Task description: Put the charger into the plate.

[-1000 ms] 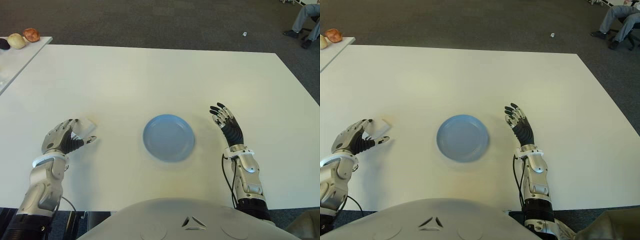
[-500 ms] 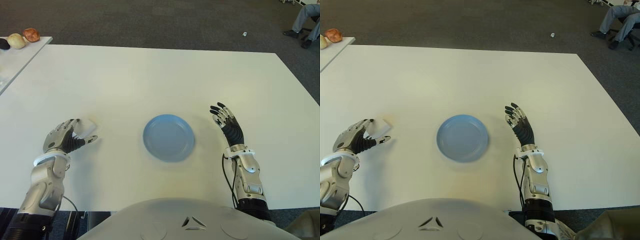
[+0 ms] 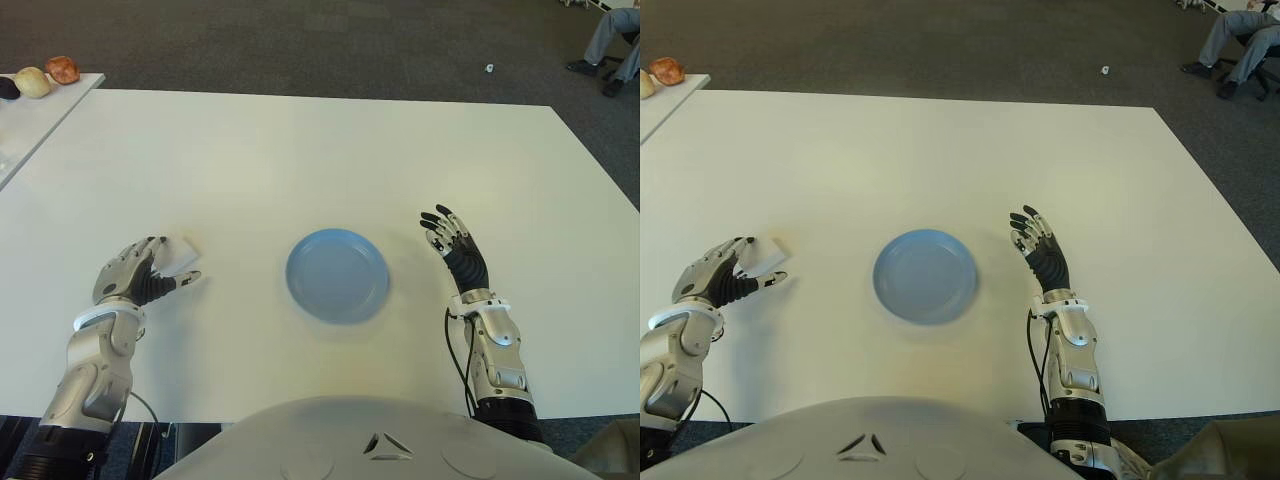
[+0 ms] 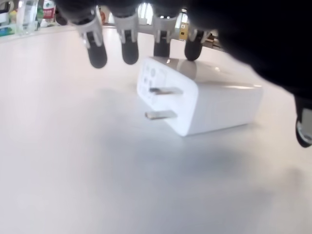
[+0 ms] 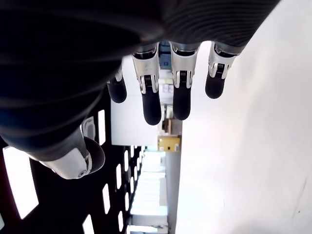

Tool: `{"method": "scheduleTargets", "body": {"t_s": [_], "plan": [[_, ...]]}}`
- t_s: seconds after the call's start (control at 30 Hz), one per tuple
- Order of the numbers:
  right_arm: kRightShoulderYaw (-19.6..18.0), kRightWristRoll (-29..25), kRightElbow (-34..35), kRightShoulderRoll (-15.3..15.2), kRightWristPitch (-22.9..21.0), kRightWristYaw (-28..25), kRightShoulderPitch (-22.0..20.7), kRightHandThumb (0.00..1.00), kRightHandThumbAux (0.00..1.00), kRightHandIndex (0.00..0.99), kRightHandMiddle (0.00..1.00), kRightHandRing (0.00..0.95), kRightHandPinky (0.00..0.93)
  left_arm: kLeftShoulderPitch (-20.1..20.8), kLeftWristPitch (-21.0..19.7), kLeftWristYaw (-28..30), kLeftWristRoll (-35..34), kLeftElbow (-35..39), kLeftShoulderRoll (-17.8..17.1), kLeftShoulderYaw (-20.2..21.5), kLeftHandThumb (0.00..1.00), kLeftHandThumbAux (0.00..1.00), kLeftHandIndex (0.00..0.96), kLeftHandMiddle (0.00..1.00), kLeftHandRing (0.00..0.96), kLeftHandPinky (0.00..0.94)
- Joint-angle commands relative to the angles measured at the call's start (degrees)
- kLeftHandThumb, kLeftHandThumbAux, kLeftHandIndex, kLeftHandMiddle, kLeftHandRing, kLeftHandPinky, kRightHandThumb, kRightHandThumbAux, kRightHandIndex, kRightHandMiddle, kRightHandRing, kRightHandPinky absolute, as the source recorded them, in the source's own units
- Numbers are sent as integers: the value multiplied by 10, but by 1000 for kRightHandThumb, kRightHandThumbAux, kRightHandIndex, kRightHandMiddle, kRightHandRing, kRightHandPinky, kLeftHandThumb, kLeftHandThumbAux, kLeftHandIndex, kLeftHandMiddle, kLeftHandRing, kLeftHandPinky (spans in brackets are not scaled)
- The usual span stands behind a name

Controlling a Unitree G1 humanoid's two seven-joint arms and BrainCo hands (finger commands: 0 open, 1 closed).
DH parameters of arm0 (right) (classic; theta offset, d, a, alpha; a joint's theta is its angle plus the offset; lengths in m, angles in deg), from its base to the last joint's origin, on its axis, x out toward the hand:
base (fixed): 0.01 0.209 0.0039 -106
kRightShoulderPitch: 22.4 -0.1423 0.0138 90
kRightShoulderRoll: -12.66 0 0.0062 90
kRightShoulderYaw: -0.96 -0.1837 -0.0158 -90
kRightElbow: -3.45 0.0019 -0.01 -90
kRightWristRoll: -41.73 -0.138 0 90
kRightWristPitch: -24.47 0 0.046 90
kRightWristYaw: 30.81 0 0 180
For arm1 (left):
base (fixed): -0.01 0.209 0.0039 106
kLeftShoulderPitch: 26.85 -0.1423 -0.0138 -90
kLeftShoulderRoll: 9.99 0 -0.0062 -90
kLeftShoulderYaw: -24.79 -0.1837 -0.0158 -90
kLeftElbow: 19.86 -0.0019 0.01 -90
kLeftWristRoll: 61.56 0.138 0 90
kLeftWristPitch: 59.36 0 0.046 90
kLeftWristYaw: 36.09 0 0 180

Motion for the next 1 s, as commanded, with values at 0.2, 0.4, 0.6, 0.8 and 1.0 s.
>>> {"method": "scheduleTargets", "body": {"t_s": [0.2, 0.4, 0.6, 0.8, 1.0], "plan": [[-4, -13, 8, 0, -12, -1, 8, 42, 608, 97, 218, 164, 104, -1, 4, 23, -7, 2, -2, -10, 81, 337, 0, 27, 63, 140], [-4, -13, 11, -1, -12, 0, 10, 36, 606, 101, 218, 165, 103, -2, 2, 29, -6, 6, -1, -10, 83, 335, 0, 30, 61, 132], [-4, -11, 12, -2, -11, 1, 11, 25, 595, 103, 213, 160, 95, 4, -7, 41, -4, 10, 0, -13, 79, 328, 3, 41, 67, 142], [-3, -12, 14, -5, -10, -1, 13, 22, 592, 100, 213, 160, 95, 28, -3, 57, -9, -15, -7, -17, 128, 316, 35, 141, 182, 254], [-3, -11, 14, -6, -10, -2, 13, 26, 590, 98, 216, 163, 97, 29, 16, 58, -19, -22, -12, -15, 191, 330, 57, 190, 233, 294]]}}
